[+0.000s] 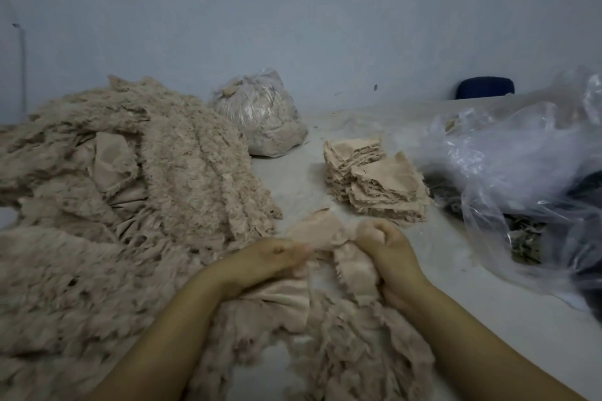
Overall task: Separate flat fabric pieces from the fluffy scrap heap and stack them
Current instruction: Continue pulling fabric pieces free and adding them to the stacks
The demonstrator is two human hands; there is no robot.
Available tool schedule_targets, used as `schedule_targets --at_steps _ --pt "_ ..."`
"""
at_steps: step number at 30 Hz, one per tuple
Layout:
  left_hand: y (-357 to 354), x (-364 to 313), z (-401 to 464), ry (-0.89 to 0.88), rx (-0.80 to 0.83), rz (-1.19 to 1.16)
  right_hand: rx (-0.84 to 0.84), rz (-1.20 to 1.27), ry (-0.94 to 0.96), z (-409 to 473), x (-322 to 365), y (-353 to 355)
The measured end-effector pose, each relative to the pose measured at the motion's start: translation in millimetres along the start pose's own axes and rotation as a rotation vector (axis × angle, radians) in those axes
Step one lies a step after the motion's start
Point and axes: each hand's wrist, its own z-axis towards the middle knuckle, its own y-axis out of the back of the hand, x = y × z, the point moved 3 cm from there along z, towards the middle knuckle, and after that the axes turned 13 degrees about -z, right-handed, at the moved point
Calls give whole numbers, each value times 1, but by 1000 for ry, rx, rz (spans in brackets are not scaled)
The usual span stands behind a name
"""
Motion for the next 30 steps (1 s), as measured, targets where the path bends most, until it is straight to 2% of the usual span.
schedule_targets --at_steps 3,6,9,12,16,19,21,23,26,28,30 --pt "-19 -9 16 -69 -176 -121 93 -93 102 -7 5 -18" --pt "-35 -15 32 -170 -324 -343 59 -97 94 -8 7 -16" --pt "-25 -17 37 -161 -497 -489 6 66 18 -5 3 -4" --pt "-21 -15 38 -119 -443 -472 58 62 8 -2 -2 2" --pt "-21 -18 37 -150 -442 -592 197 -53 54 -5 -5 -4" --pt "-25 -20 34 -184 -246 -495 237 -167 143 -6 2 -4" --pt "-34 -16 32 -127 -101 -416 262 -244 165 -6 3 -4" --pt "-42 -10 31 -47 -27 -335 294 -246 202 -9 1 -7" --pt "-49 -2 27 -33 71 -393 156 -183 150 -8 2 -5" --pt "-43 -2 25 -62 -12 -418 72 25 49 -3 0 0" --pt "-33 0 28 -60 -175 -621 23 96 -1 1 -1 5"
